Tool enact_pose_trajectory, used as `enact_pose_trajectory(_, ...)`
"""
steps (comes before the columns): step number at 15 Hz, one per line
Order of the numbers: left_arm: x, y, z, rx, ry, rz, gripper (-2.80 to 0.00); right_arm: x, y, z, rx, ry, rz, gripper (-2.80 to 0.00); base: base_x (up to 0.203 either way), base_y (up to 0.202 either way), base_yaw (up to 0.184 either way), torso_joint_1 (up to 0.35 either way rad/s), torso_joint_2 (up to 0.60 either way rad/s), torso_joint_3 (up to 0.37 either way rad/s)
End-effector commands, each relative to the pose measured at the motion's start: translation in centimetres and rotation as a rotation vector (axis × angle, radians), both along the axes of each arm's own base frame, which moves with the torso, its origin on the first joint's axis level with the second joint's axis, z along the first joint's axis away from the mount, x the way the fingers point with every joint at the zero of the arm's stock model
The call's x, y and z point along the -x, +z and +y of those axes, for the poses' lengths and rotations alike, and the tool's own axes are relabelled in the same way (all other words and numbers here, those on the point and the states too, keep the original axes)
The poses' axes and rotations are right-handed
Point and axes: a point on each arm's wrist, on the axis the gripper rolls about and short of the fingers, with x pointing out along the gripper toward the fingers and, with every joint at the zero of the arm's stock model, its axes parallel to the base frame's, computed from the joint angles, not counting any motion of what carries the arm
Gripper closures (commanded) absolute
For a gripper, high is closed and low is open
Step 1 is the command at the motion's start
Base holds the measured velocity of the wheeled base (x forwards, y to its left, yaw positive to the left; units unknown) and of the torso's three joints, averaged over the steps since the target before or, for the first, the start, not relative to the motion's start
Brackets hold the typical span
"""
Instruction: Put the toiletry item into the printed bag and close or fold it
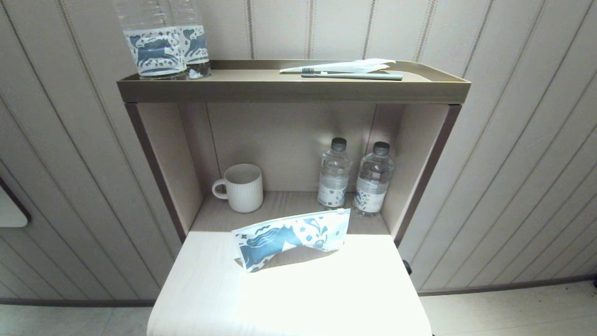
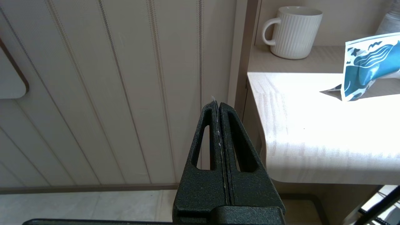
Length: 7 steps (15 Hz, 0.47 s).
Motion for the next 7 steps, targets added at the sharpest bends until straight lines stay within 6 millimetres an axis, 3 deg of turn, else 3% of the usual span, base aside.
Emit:
enact_pose_trajectory(1, 0.01, 0.01, 0.0, 0.0, 0.0, -0.002, 0.0, 0.0, 0.0, 0.0, 0.0, 0.001, 0.0, 0.0, 0.0, 0.0, 0.0, 0.0, 0.0, 0.0)
enact_pose_trajectory(7, 0.01, 0.01, 0.0, 0.0, 0.0, -0.002, 0.0, 0.0, 0.0, 0.01, 0.0, 0.003, 0.0, 0.0, 0.0, 0.0, 0.0, 0.0, 0.0, 0.0)
